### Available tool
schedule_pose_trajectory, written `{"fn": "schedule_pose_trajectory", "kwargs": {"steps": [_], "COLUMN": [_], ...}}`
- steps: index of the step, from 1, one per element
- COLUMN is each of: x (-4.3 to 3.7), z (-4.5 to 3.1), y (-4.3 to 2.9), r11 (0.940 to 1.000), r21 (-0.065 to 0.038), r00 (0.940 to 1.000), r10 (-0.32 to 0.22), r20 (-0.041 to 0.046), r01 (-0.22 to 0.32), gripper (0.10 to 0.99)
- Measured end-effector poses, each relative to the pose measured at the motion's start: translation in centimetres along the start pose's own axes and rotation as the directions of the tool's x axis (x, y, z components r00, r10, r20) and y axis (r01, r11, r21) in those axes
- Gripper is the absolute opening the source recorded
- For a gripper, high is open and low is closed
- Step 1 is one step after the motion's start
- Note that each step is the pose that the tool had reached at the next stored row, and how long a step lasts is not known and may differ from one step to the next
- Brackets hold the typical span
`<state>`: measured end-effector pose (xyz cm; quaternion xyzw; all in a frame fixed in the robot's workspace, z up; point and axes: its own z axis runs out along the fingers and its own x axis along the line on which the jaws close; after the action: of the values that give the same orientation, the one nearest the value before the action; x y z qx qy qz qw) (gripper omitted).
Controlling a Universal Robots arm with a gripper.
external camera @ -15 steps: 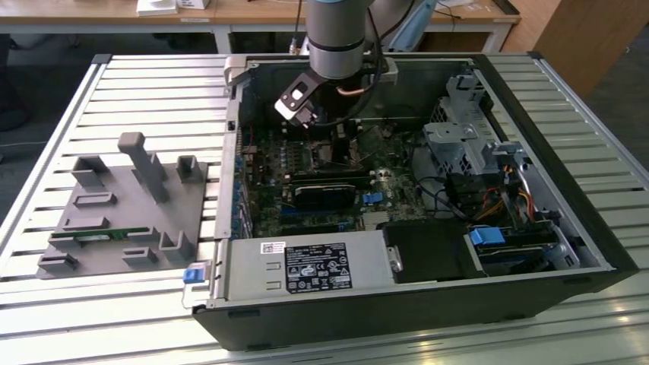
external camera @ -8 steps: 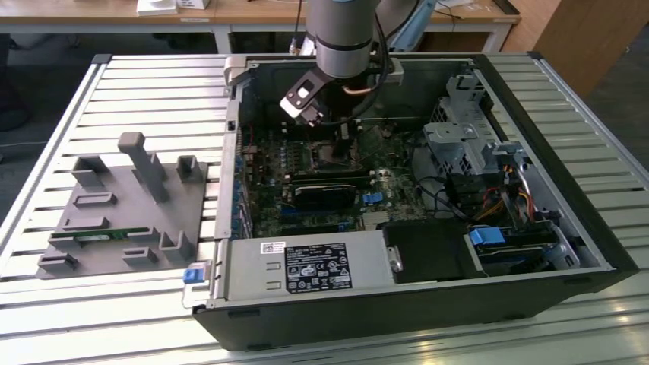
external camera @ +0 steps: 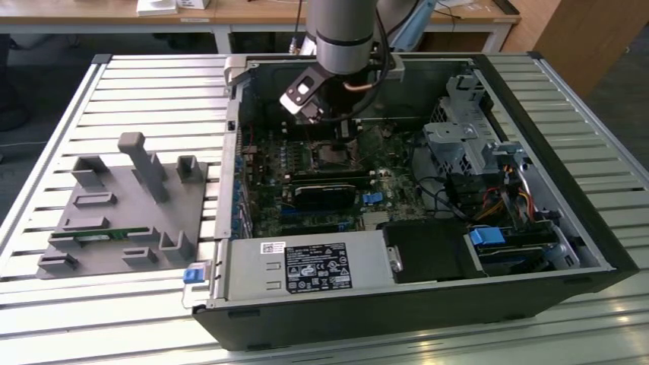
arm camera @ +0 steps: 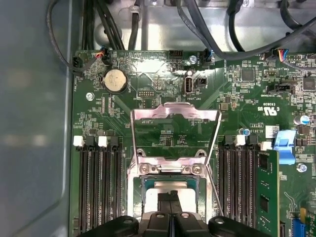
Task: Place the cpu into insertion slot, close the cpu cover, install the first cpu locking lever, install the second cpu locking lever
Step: 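Place the cpu into insertion slot, then close the cpu cover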
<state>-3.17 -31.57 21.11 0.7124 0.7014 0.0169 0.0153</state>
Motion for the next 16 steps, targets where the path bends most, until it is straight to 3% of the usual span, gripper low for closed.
{"fn": "schedule_pose_trajectory", "kwargs": {"steps": [16], "x": [0.00], "z": [-0.64], "y": [0.03], "r11": [1.0000], "r21": [0.000], "r00": [1.0000], "r10": [0.000], "r20": [0.0000], "r01": [0.000], "gripper": [0.106]}}
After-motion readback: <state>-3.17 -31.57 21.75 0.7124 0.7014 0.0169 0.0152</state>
